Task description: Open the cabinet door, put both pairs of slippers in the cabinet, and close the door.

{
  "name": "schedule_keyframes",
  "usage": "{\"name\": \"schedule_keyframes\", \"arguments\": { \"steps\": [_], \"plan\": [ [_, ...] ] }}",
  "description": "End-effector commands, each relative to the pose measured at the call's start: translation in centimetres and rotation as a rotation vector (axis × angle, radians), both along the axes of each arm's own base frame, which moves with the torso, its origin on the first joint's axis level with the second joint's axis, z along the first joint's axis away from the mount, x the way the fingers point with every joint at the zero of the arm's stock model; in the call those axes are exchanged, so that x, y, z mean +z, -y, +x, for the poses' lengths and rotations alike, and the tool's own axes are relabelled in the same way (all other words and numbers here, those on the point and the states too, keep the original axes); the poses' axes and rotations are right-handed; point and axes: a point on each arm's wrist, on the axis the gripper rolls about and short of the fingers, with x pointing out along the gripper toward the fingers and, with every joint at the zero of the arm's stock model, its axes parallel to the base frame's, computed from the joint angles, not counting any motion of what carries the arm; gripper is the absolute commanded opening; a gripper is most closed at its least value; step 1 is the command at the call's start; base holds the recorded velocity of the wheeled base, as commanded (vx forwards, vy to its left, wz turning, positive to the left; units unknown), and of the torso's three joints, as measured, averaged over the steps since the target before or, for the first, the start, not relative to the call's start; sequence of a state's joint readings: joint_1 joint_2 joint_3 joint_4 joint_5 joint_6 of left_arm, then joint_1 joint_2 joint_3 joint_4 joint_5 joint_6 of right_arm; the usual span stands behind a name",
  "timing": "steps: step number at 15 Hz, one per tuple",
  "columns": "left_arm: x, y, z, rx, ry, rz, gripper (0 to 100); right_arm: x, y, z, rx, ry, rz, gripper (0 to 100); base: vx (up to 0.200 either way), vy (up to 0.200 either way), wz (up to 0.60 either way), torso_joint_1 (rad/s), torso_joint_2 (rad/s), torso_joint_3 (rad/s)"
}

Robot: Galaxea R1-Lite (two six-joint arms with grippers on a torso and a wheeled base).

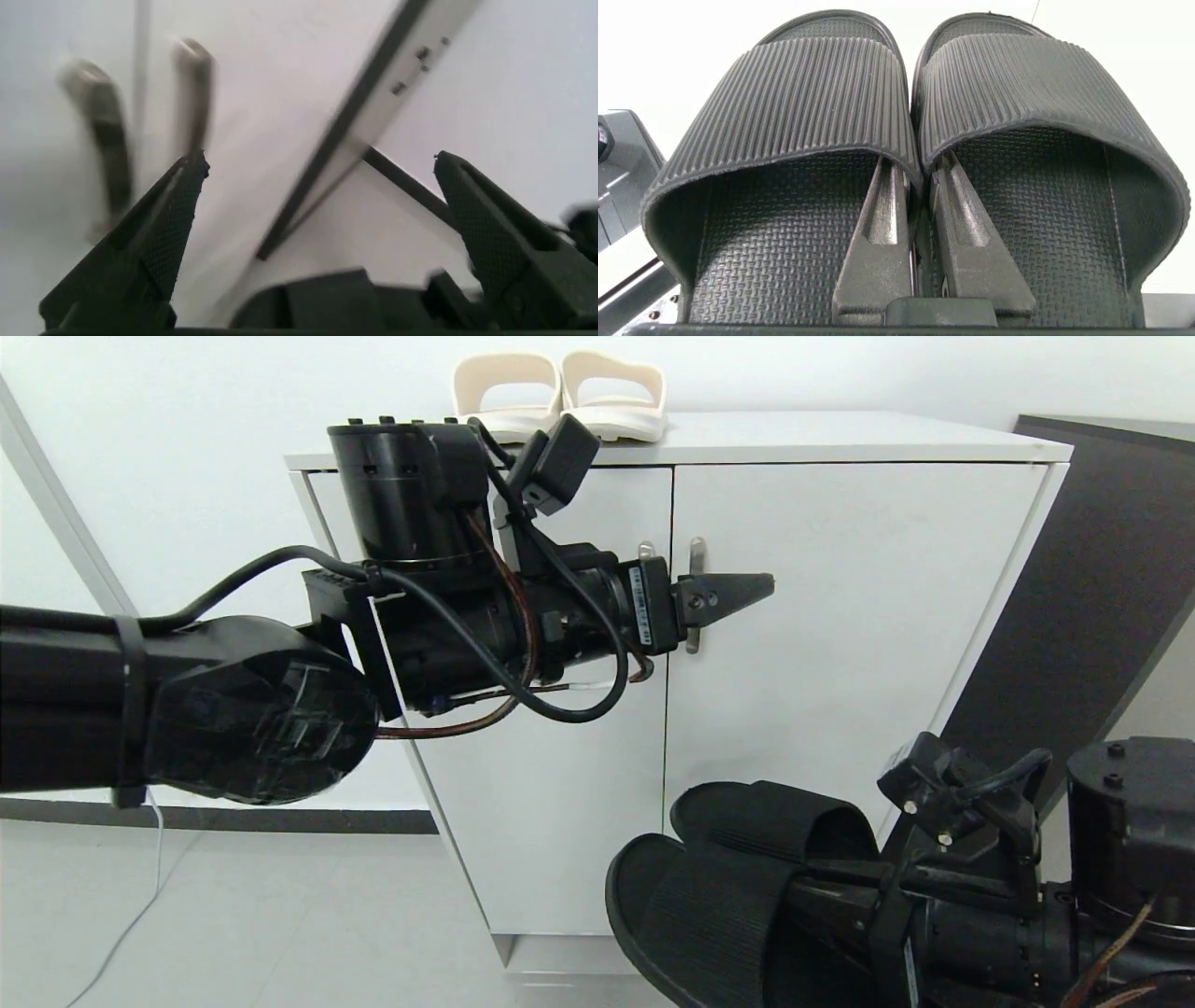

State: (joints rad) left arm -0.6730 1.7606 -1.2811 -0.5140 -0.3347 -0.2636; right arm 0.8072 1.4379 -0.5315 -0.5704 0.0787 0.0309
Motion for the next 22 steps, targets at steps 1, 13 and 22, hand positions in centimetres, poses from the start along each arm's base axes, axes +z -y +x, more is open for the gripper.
{"name": "schedule_keyframes", "arguments": {
  "steps": [1,13,22],
  "plan": [
    [-0.4,0.8,1.3,0.044,-0.004,0.001,100,0.1,0.0,-0.1,0.001,0.003,0.003,0,0.0,0.0,0.0,0.0,0.0,0.0],
    [-1.3,1.9,3.3,0.057,-0.01,0.006,0,-0.1,0.1,-0.1,0.004,-0.003,-0.004,0,0.0,0.0,0.0,0.0,0.0,0.0],
    [-0.5,0.8,-1.8,-0.014,-0.012,0.01,0,-0.6,1.4,-2.1,0.216,-0.004,0.005,0,0.0,0.0,0.0,0.0,0.0,0.0]
  ]
}}
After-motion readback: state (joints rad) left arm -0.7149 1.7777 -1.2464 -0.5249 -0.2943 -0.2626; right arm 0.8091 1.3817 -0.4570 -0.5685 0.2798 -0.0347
